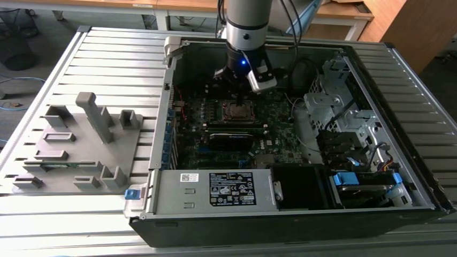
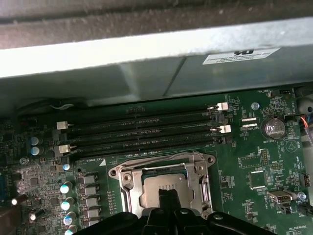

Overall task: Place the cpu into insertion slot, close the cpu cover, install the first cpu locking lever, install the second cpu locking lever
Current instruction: 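Install the second cpu locking lever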

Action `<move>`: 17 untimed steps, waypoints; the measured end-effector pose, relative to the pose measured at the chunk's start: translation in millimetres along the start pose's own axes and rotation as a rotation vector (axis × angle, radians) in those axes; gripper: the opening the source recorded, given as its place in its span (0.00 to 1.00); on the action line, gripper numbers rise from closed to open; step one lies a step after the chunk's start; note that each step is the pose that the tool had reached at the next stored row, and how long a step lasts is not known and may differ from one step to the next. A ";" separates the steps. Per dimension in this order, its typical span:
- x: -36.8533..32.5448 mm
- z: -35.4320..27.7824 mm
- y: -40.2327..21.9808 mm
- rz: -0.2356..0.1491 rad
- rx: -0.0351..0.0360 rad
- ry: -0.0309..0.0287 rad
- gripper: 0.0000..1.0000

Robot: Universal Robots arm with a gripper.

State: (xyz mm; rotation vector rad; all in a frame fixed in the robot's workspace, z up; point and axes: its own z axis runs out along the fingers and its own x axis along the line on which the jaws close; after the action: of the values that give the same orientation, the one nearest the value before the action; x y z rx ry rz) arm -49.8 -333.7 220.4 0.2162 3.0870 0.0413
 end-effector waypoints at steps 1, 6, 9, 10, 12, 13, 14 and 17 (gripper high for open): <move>-0.1 -1.0 0.1 0.000 -0.0002 -0.0001 0.11; -0.3 -6.5 0.2 0.000 -0.0002 -0.0001 0.11; -0.3 -6.5 0.3 0.000 -0.0005 -0.0002 0.11; -0.3 -6.6 0.2 0.000 -0.0004 -0.0002 0.11; -0.4 -6.7 -0.3 0.000 -0.0001 0.0000 0.11; -0.5 -6.7 -0.7 0.000 -0.0001 0.0000 0.11; -0.6 -6.7 -1.3 0.000 -0.0002 0.0000 0.11; -1.0 -6.7 -4.1 0.000 -0.0003 -0.0001 0.11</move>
State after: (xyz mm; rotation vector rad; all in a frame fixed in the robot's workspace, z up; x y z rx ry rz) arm -49.7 -338.1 227.1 0.2160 3.0868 0.0417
